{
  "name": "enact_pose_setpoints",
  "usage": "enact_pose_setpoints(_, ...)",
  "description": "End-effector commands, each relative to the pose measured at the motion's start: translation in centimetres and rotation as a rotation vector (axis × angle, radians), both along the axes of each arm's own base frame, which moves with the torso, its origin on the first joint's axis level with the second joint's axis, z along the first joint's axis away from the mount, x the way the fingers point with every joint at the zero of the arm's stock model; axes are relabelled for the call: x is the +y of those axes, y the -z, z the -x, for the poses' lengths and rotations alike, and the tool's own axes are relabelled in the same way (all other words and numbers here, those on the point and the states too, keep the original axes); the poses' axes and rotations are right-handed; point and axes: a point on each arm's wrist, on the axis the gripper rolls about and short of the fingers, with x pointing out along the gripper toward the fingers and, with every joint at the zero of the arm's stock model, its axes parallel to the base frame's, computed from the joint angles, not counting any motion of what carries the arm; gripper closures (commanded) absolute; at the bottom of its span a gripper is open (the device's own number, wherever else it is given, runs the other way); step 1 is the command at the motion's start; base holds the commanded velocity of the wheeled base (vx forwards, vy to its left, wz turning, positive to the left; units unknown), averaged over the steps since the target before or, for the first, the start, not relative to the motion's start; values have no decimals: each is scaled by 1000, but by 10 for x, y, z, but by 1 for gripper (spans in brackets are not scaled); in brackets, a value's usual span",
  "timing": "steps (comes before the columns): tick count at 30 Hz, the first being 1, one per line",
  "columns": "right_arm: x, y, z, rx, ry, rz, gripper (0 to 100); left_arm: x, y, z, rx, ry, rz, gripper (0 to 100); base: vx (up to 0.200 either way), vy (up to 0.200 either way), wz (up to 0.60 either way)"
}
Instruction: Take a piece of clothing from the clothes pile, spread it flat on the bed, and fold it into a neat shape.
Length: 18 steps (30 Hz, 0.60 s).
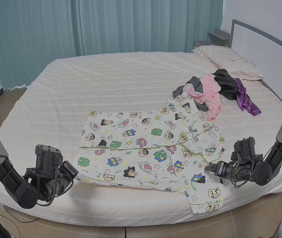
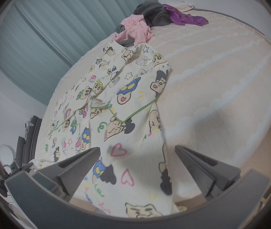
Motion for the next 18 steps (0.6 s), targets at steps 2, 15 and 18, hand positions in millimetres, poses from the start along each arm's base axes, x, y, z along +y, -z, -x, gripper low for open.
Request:
enact_pose_setpoints(2,1,27,-18,45,1,17,100,0,-2,-1,-8,-2,6,100,0,0,0)
enact_pose_setpoints(15,-3,-12,-55,-140,37,-22,100,4,-3,-4,-19,-20,8,100,0,0,0)
enact_pose_setpoints(18,-2,-8,-58,-138,18,-11,100,4,0,-5,-8,-20,6,100,0,0,0)
